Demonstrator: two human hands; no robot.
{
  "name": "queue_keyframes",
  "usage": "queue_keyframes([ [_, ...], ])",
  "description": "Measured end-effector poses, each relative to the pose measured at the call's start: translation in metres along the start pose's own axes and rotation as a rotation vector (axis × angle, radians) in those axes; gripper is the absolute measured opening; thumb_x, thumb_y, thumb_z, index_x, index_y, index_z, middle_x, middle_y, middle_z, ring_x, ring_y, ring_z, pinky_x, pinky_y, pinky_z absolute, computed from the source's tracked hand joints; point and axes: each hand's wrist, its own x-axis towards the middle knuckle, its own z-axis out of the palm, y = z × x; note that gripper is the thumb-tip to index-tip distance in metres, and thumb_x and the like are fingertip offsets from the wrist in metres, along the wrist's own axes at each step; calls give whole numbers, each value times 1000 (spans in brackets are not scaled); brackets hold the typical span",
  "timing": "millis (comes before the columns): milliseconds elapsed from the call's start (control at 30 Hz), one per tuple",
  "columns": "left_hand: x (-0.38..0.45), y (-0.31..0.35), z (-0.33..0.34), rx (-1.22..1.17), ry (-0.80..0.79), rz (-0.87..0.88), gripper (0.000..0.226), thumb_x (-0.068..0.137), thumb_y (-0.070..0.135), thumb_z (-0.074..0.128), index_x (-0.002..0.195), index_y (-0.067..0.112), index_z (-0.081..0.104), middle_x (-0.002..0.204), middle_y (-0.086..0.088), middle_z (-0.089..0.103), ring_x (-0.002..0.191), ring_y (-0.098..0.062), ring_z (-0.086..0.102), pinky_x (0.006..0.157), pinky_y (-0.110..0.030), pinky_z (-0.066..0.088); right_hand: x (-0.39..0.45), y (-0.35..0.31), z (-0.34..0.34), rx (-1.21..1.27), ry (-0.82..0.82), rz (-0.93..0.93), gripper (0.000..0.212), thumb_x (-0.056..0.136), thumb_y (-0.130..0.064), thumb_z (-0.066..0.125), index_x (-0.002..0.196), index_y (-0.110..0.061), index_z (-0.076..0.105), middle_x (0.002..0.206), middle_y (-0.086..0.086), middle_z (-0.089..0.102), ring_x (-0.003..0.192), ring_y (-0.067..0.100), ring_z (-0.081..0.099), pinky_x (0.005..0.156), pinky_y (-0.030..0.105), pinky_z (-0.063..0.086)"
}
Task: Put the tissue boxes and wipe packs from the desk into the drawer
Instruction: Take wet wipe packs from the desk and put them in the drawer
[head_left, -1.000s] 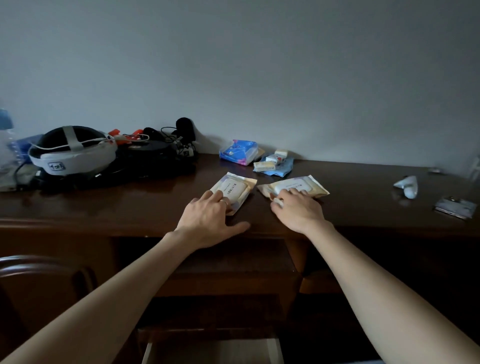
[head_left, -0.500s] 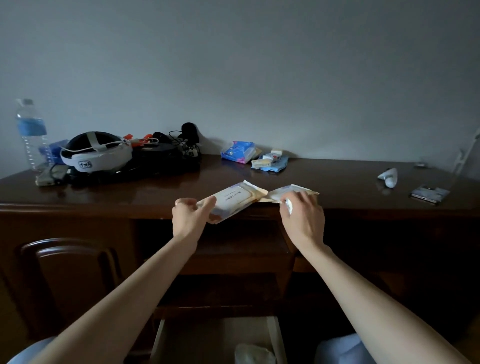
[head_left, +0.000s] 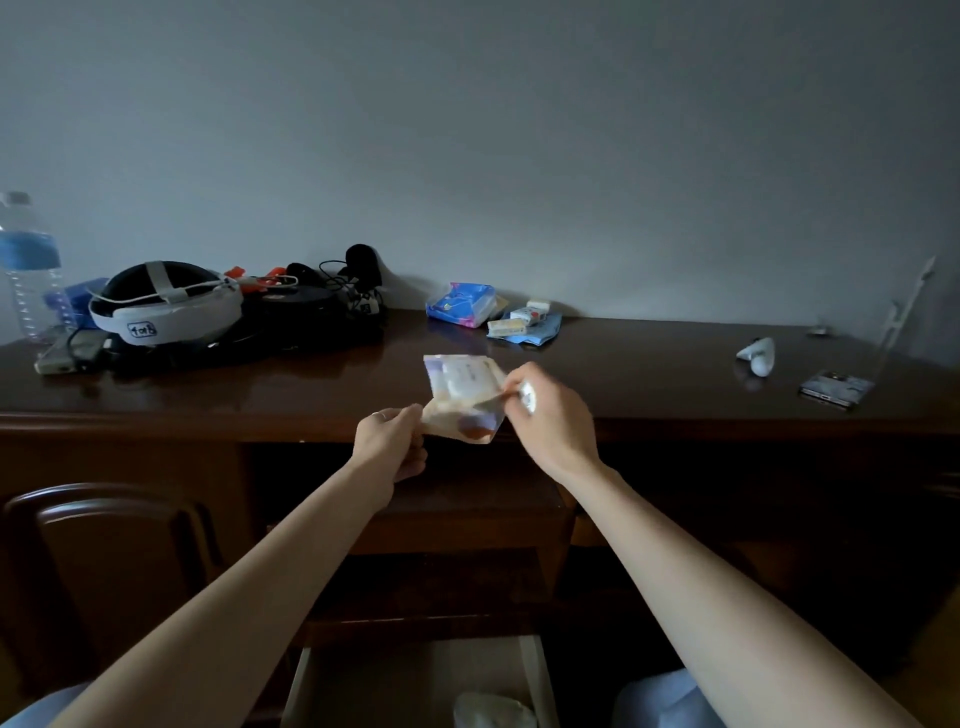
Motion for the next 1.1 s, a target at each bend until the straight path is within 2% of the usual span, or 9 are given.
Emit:
queue_keyframes([
  [100,-3,0,-3,-95,-36,-139,33,98,44,58,101,13,69,79,-6,59,71,-20,60,60,-31,57,-3,-3,9,-142,-157,-49,10,89,-31,61,95,-37,56,104,-17,60,81,11,61,53,24,35],
  [233,2,0,-9,-116,-206,-198,59,86,65,65,102,9,73,96,-11,77,91,-27,75,70,-37,61,-4,1,15,0,-195,9,10,87,-31,61,92,-39,63,110,-18,55,88,6,58,62,28,48],
  [400,6,-3,7,19,-215,-22,24,93,26,70,109,9,70,76,-5,77,70,-18,76,64,-31,63,-8,5,12,466,-59,306,8,82,-35,62,77,-31,68,83,-11,70,78,6,67,67,37,56],
  [500,0,-25,1,12,-299,30,18,92,24,69,101,9,69,80,-7,71,72,-16,73,73,-32,62,-13,11,8,623,47,545,15,83,-43,66,89,-30,65,86,-3,70,62,7,67,60,34,54],
  [633,-22,-60,-29,105,-625,17,34,85,29,69,113,9,73,108,-12,74,95,-23,71,95,-38,57,-26,12,-2,604,-256,587,68,66,-74,77,114,-29,62,101,-16,66,71,-4,68,60,21,52],
  [733,-35,-84,-43,246,-787,14,36,84,17,65,116,3,71,112,-15,71,99,-25,65,91,-32,52,-51,15,9,568,-436,544,80,58,-75,81,122,-34,56,109,-22,65,97,-3,63,67,18,51],
  [867,-49,-119,-58,305,-837,-43,48,86,32,73,129,11,65,123,-9,71,113,-22,67,95,-30,52,-104,36,39,659,-566,570,65,73,-55,82,106,-1,68,96,-4,78,91,13,74,70,27,58],
  [967,-54,-161,-64,130,-649,-154,56,90,49,68,132,13,60,124,-6,72,115,-23,69,93,-36,57,-146,52,65,655,-601,623,47,80,-47,80,95,-4,68,91,3,76,85,24,73,72,31,58],
  [1100,-55,-232,-69,195,-491,-303,57,89,53,63,103,-2,72,97,-12,77,86,-25,74,72,-26,60,-198,66,113,478,-760,613,39,78,-58,76,97,-25,72,100,-3,68,94,17,64,77,32,47],
])
